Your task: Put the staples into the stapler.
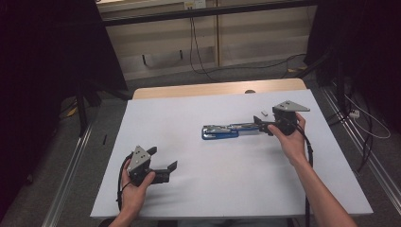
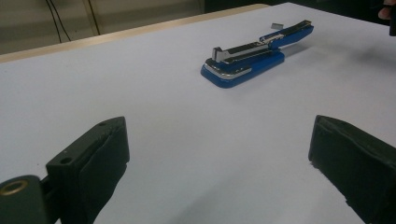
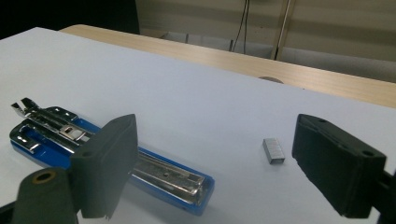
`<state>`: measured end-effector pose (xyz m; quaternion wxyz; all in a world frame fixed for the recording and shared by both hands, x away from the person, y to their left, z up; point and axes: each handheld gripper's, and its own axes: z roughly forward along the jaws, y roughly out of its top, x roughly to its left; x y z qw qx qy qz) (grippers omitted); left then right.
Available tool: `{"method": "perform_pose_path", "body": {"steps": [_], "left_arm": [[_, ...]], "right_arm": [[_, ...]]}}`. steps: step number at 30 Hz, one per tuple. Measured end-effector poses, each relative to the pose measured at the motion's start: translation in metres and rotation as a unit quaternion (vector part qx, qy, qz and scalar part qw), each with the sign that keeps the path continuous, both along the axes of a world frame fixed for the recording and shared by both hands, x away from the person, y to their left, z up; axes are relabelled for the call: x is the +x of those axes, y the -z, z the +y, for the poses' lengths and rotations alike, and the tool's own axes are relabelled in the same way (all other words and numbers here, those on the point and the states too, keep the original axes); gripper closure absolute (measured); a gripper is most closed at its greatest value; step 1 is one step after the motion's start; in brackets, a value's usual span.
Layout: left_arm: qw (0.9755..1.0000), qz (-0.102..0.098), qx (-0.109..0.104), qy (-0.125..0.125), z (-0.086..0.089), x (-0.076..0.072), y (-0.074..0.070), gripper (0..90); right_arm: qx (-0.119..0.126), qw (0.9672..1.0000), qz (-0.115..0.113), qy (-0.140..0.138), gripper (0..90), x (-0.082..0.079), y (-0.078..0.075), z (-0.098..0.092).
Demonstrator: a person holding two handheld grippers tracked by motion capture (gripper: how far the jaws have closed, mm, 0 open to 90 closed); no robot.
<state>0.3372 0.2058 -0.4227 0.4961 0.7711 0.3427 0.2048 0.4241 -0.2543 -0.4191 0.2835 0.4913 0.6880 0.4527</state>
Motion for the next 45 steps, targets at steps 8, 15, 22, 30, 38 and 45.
{"method": "perform_pose_path", "body": {"steps": [8,15,22,30,38,45], "left_arm": [[1.0,0.003,0.003,0.004,-0.002,0.001,0.001,5.5],[0.9999,0.012,-0.003,0.002,0.0,0.001,0.003,5.5],[0.9998,0.017,0.0,-0.006,0.001,-0.002,0.003,6.0],[0.9999,0.015,-0.002,-0.005,0.003,-0.001,0.003,6.0],[0.9999,0.014,-0.002,-0.005,0.002,-0.001,0.003,6.0],[0.9999,0.015,0.004,0.0,-0.004,0.001,0.004,6.0]], "right_arm": [[-0.011,0.9999,0.002,0.005,8.6,0.012,-0.006,-0.005],[-0.023,0.9996,0.015,0.009,9.4,0.023,-0.013,-0.009],[-0.047,0.9981,0.039,0.005,13.4,0.039,-0.015,-0.014],[-0.047,0.9967,0.066,0.006,16.9,0.05,-0.002,-0.022],[-0.052,0.994,0.095,0.009,17.6,0.064,0.003,-0.024],[-0.052,0.9905,0.127,0.009,15.1,0.07,0.01,-0.028]]}}
